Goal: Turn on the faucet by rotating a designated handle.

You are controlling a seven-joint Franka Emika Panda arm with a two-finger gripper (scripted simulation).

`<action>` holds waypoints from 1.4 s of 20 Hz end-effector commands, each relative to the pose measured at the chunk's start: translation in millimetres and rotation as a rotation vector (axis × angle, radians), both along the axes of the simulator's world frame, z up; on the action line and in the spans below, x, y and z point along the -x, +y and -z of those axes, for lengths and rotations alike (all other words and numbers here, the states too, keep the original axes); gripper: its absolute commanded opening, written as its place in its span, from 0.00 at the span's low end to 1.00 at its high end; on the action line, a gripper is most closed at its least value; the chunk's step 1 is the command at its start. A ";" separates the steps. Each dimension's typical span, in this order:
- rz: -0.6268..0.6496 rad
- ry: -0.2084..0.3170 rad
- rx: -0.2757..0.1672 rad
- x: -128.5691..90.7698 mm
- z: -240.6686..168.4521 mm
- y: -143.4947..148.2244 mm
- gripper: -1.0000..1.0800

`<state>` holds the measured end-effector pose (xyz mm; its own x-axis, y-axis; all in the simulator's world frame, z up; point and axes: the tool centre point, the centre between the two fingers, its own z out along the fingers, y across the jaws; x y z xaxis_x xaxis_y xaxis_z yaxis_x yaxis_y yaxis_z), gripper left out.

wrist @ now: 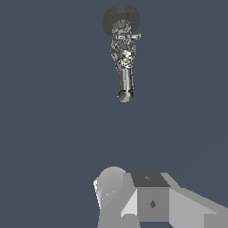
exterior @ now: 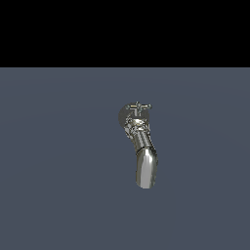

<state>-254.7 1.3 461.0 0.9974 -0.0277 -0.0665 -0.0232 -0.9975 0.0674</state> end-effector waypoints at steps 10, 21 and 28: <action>-0.025 0.126 -0.033 -61.8 141.6 -34.1 0.28; -0.062 0.022 -0.051 -168.4 231.5 -7.0 0.32; 0.229 -0.049 -0.083 -220.4 296.6 -52.8 0.10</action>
<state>-45.2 -31.4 183.4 0.9846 -0.1691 -0.0436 -0.1698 -0.9854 -0.0124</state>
